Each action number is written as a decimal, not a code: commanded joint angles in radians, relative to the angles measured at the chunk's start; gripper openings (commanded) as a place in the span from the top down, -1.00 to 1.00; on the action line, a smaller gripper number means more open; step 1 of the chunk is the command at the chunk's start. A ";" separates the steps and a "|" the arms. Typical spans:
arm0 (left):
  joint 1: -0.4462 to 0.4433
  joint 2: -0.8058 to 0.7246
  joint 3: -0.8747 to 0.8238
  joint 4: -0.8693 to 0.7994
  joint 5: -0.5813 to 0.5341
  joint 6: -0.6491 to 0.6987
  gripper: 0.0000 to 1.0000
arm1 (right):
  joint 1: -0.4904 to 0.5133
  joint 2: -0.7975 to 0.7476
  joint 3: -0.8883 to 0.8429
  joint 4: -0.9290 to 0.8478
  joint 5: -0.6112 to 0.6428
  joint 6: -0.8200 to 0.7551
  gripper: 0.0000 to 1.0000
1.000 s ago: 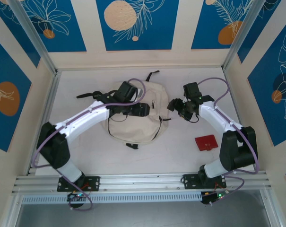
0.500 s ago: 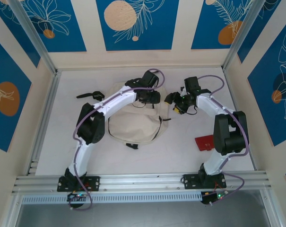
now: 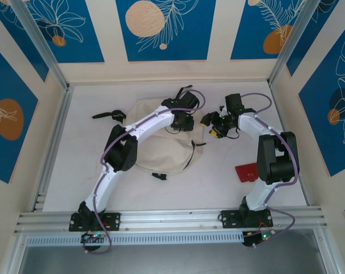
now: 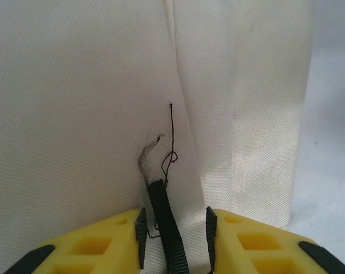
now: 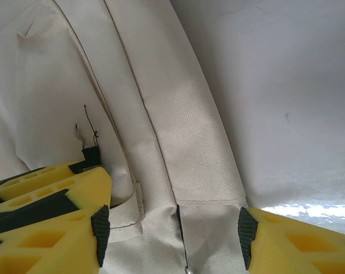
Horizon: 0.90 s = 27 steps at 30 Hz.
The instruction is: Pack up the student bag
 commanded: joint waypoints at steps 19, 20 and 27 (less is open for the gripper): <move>-0.011 -0.070 0.110 -0.110 -0.094 0.043 1.00 | -0.005 -0.050 -0.030 -0.005 -0.101 -0.007 -0.16; -0.012 -0.097 0.079 -0.088 -0.095 0.048 1.00 | -0.006 -0.050 -0.030 0.004 -0.133 -0.006 -0.14; -0.003 -0.204 -0.084 0.014 -0.062 0.050 1.00 | 0.039 -0.012 -0.020 0.087 -0.266 0.053 -0.09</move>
